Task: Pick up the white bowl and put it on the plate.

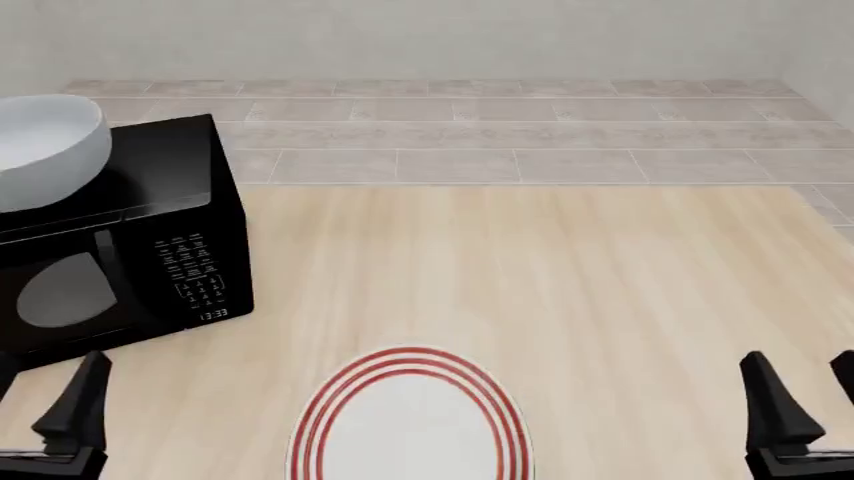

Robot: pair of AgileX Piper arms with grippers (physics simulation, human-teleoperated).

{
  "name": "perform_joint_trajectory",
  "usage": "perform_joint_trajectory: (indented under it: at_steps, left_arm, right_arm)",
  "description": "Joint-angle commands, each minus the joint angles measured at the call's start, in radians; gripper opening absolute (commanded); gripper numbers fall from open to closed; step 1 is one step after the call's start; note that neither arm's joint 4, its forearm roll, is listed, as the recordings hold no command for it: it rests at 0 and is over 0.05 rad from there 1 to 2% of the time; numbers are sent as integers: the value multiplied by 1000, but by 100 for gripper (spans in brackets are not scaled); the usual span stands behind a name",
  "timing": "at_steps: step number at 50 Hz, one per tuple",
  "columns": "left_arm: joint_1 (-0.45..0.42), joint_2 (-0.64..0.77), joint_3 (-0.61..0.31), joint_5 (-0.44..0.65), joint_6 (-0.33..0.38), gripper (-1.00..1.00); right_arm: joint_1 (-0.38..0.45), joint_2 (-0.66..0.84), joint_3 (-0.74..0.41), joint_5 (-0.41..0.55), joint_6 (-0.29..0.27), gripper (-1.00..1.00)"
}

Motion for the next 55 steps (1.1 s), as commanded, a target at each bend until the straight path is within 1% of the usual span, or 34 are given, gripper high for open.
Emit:
perform_joint_trajectory:
  at_steps: [1, 2, 4, 13, 14, 15, 27, 32, 33, 35, 36, 37, 38, 41, 43, 44, 45, 46, 47, 48, 49, 50, 51, 53, 55]
  left_arm:
    - [3, 19, -33, 14, -2, 100]
    - [3, 10, -12, 5, -5, 100]
    - [5, 5, -1, 0, -3, 100]
    - [3, 6, -1, -4, 9, 100]
    - [12, 44, 1, -18, 36, 100]
    - [12, 4, 0, -4, 35, 100]
    - [11, 4, -3, 2, 38, 100]
    - [19, 14, -40, 28, 26, 100]
    - [18, 23, -74, 51, 30, 100]
    - [15, 27, -80, 50, 44, 100]
    - [19, 46, -117, 65, 48, 100]
    - [29, 30, -62, 26, 67, 100]
    - [29, 30, -61, 25, 67, 100]
    - [28, 59, -105, 44, 79, 100]
    - [31, 78, -124, 46, 120, 100]
    - [31, 89, -133, 46, 119, 100]
    - [30, 114, -157, 52, 113, 100]
    - [29, 151, -223, 82, 107, 100]
    - [32, 164, -237, 85, 108, 100]
    - [36, 154, -207, 62, 128, 100]
    - [37, 158, -241, 82, 146, 100]
    - [40, 151, -190, 46, 163, 100]
    - [37, 152, -188, 43, 179, 100]
    - [34, 147, -208, 62, 216, 100]
    - [14, 136, -241, 94, 264, 100]
  right_arm:
    - [-11, 1, -3, 2, 0, 100]
    - [-11, 1, -3, 2, 0, 100]
    - [-11, 2, -3, 1, 0, 100]
    - [-11, 0, -3, 3, 0, 100]
    - [-11, 0, -3, 3, 0, 100]
    - [-11, 0, -3, 3, 0, 100]
    - [-11, 0, -3, 3, 0, 100]
    - [-11, 0, -3, 3, 0, 100]
    - [-11, 0, -3, 3, 0, 100]
    - [-11, 0, -3, 3, 0, 100]
    - [-11, 0, -3, 3, 0, 100]
    - [-11, 0, -3, 3, 0, 100]
    - [-11, 0, -3, 3, 0, 100]
    - [-11, 0, -3, 3, 0, 100]
    - [-11, 0, -3, 3, 0, 100]
    - [-11, 0, -3, 3, 0, 100]
    - [-11, 0, -3, 3, 0, 100]
    - [-11, 0, -3, 3, 0, 100]
    - [-11, 0, -3, 3, 0, 100]
    - [-11, 0, -3, 3, 0, 100]
    - [-11, 0, -3, 3, 0, 100]
    - [-11, 0, -3, 3, 0, 100]
    - [-11, 0, -3, 3, 0, 100]
    - [-11, 0, -3, 3, 0, 100]
    - [-11, 0, -3, 3, 0, 100]
